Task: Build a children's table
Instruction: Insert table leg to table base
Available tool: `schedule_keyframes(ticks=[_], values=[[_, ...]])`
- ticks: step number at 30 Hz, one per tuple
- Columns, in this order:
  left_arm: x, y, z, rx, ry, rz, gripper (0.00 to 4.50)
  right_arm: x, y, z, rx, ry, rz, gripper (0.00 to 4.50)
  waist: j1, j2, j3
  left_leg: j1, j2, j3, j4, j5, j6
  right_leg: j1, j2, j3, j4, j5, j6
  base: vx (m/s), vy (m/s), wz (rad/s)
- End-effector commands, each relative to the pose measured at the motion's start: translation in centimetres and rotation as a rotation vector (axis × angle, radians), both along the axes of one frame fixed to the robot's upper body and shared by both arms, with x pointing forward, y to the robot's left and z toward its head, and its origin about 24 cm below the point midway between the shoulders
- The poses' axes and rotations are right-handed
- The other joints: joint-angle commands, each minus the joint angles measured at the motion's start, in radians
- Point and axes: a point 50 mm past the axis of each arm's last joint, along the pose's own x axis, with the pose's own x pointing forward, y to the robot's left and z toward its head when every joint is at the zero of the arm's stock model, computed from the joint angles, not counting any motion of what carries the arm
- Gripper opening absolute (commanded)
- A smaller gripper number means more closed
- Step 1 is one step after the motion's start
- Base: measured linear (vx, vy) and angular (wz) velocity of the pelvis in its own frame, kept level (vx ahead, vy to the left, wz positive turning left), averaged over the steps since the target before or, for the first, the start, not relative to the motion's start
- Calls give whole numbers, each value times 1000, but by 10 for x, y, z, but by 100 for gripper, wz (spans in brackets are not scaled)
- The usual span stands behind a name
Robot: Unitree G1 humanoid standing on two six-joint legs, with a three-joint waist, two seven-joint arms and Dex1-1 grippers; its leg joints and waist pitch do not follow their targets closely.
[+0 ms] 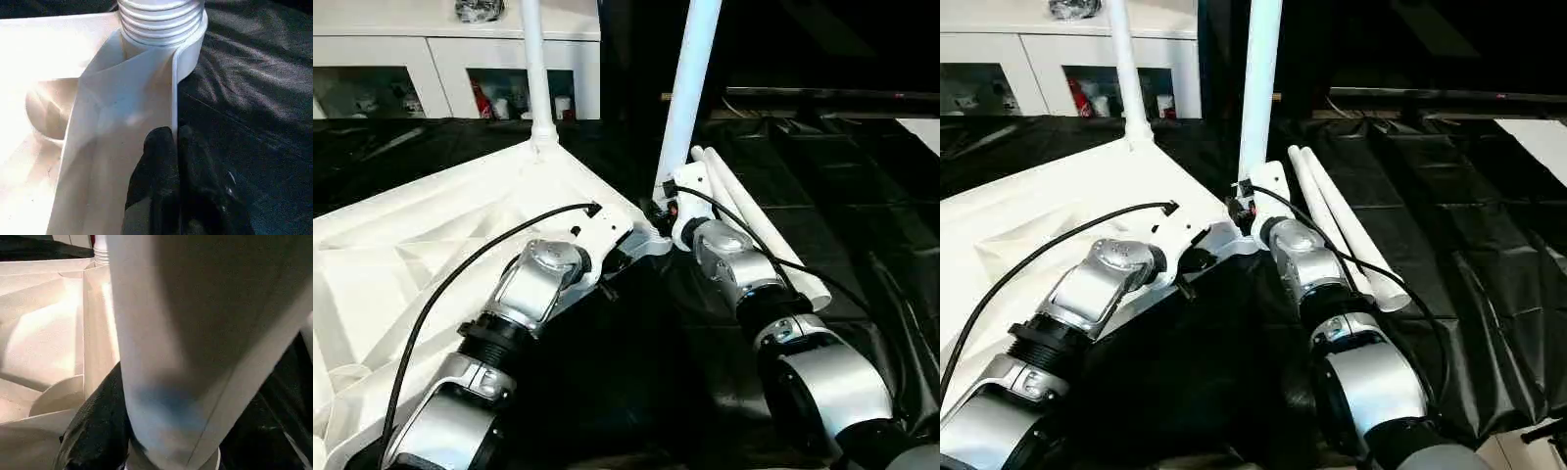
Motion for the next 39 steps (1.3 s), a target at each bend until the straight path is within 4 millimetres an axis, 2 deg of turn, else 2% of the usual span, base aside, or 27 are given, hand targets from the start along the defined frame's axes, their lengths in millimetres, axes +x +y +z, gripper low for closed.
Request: schedule_keyframes(ticks=[1, 4, 6, 9, 10, 15, 16, 19, 20, 22, 24, 26, 27, 30, 31, 32, 33, 34, 35, 39], values=[[7, -20, 32, -53, -128, -58, 0, -27, 24, -44, -25, 209, 101, 189, 4, 13, -57, 15, 36, -23, -68, -339, -19, 37, -65, 45, -86, -279, -178, 0, 0, 0], [6, -20, 33, -59, -128, -72, 0, -24, 23, -40, -2, 203, 103, 189, 4, 12, -57, 16, 36, -23, -68, -344, -18, 36, -66, 45, -87, -290, -176, 0, 0, 0], [5, -20, 33, -62, -128, -78, 0, -23, 22, -39, 2, 197, 103, 245, 3, 12, -57, 15, 37, -23, -68, -341, -17, 36, -66, 45, -87, -286, -177, 0, 0, 0], [4, -20, 35, -71, -132, -100, 0, -20, 22, -32, 19, 175, 115, 265, 3, 13, -59, 14, 37, -23, -67, -330, -15, 37, -66, 46, -84, -265, -185, 0, 0, 0], [4, -20, 35, -73, -133, -105, 0, -18, 22, -29, 21, 165, 117, 294, 3, 14, -59, 12, 38, -23, -68, -315, -14, 38, -66, 46, -81, -238, -191, 0, 0, 0], [2, -20, 37, -83, -147, -142, 0, -13, 22, -17, 30, 108, 141, 322, 3, 14, -61, 11, 38, -21, -65, -289, -5, 42, -67, 46, -77, -195, -209, 0, 0, 0], [1, -20, 38, -89, -148, -152, 0, -11, 21, -13, 33, 85, 159, 346, 2, 14, -60, 9, 37, -20, -65, -283, -2, 42, -65, 46, -76, -186, -212, 0, 0, 0], [-1, -18, 39, -104, -163, -205, 0, -10, 19, -5, 39, 31, 216, 350, 1, 15, -63, 6, 38, -21, -63, -272, 6, 46, -67, 46, -73, -163, -220, 0, 0, 0], [-2, -17, 39, -105, -162, -211, 0, -10, 18, -3, 37, 19, 231, 378, 0, 15, -64, 6, 38, -19, -61, -248, 12, 46, -65, 46, -69, -126, -229, 0, 0, 0], [-3, -16, 39, -107, -162, -228, 0, -10, 16, -1, 30, -3, 264, 388, 2, 15, -68, 4, 38, -17, -57, -204, 26, 48, -65, 46, -61, -60, -246, 0, 0, 0], [-6, -12, 39, -118, -176, -292, 0, -12, 10, 3, 8, -33, 333, 396, 6, 15, -72, -1, 37, -14, -50, -137, 63, 51, -62, 45, -49, 46, -265, 0, 0, 0], [-8, -6, 37, -119, -163, -312, 0, -15, 2, 6, -5, -57, 399, 396, 11, 14, -72, 0, 38, -13, -47, -126, 86, 52, -62, 44, -47, 72, -271, 0, 0, 0], [-9, -5, 37, -123, -163, -331, 0, -16, -2, 8, -10, -65, 421, 396, 14, 19, -71, 1, 38, -14, -47, -126, 89, 52, -63, 44, -47, 67, -275, 0, 0, 0], [-10, -2, 36, -122, -156, -347, 0, -19, -7, 10, -9, -70, 456, 396, 21, 18, -67, 6, 40, -13, -48, -154, 81, 49, -62, 45, -52, 16, -269, 0, 0, 0], [-15, 4, 36, -137, -144, -413, 0, -25, -20, 14, -21, -76, 529, 396, 25, 21, -64, 5, 40, -14, -51, -164, 72, 51, -61, 44, -57, -10, -262, 0, 0, 0], [-15, 4, 36, -137, -144, -413, 0, -25, -20, 14, -21, -76, 529, 396, 31, 22, -65, 5, 42, -14, -50, -167, 69, 52, -63, 46, -55, -19, -253, 0, 0, 0], [-18, 7, 36, -143, -145, -456, 0, -29, -28, 14, -36, -72, 567, 396, 32, 28, -65, 5, 42, -13, -49, -168, 65, 50, -62, 46, -54, -20, -254, 0, 0, 0], [-20, 9, 37, -146, -147, -485, 0, -32, -32, 15, -47, -68, 589, 396, 38, 25, -64, 7, 41, -12, -50, -173, 62, 49, -59, 45, -57, -27, -247, 0, 0, 0], [-27, 14, 36, -155, -126, -563, 0, -40, -45, 15, -78, -51, 656, 396, 39, 30, -65, 8, 43, -13, -50, -181, 53, 47, -61, 46, -54, -30, -250, 0, 0, 0], [-30, 19, 35, -161, -118, -605, 0, -50, -54, 15, -99, -27, 727, 396, 52, 29, -63, 11, 44, -10, -49, -201, 45, 44, -60, 46, -59, -68, -241, 0, 0, 0]])
